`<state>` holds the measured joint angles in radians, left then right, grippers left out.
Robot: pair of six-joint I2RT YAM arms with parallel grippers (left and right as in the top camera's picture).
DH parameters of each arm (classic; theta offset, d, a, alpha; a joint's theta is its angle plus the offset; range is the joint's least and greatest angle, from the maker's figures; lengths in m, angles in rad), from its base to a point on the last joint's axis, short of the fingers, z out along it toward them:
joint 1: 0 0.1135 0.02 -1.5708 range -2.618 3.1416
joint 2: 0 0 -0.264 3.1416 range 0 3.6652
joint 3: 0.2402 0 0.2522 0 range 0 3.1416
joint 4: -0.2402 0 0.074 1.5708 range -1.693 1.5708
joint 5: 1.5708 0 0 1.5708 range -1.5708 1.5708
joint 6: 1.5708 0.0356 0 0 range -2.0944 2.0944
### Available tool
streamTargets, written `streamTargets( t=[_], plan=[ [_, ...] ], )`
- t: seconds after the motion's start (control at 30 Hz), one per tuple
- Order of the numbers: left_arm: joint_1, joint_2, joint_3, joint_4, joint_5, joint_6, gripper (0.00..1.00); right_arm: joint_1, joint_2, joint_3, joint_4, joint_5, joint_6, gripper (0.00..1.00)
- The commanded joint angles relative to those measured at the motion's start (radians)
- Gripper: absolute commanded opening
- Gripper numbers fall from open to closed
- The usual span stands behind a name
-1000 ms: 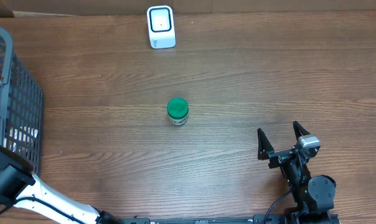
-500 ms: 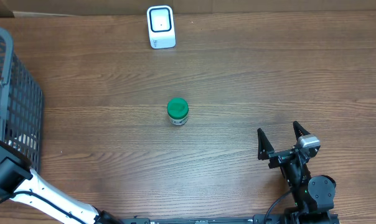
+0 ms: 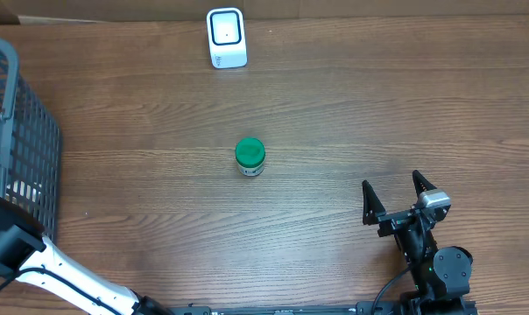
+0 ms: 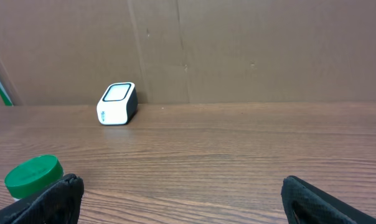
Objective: Scan the item barcode
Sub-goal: 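Grasp the clear snack bag with the left gripper and lift it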
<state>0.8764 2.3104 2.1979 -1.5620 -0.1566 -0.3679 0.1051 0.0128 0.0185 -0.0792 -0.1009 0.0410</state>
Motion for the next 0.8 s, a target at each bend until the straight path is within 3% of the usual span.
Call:
streamTargets(
  t=[0.0, 0.13, 0.3, 0.57, 0.77],
  plan=[
    [-0.001, -0.011, 0.211, -0.079, 0.007, -0.015, 0.2, -0.004, -0.01, -0.01, 0.004, -0.005, 0.004, 1.0],
    [-0.005, -0.043, 0.398, -0.128, 0.107, 0.008, 0.19, -0.004, -0.01, -0.01, 0.004, -0.005, 0.004, 1.0],
    [-0.026, -0.179, 0.477, -0.094, 0.221, -0.033, 0.17, -0.004, -0.01, -0.01, 0.005, -0.005, 0.004, 1.0],
    [-0.101, -0.444, 0.504, 0.024, 0.241, -0.072, 0.15, -0.004, -0.01, -0.01, 0.004, -0.005, 0.004, 1.0],
    [-0.22, -0.574, 0.504, 0.027, 0.342, -0.068, 0.15, -0.004, -0.01, -0.01, 0.005, -0.005, 0.004, 1.0]
  ],
)
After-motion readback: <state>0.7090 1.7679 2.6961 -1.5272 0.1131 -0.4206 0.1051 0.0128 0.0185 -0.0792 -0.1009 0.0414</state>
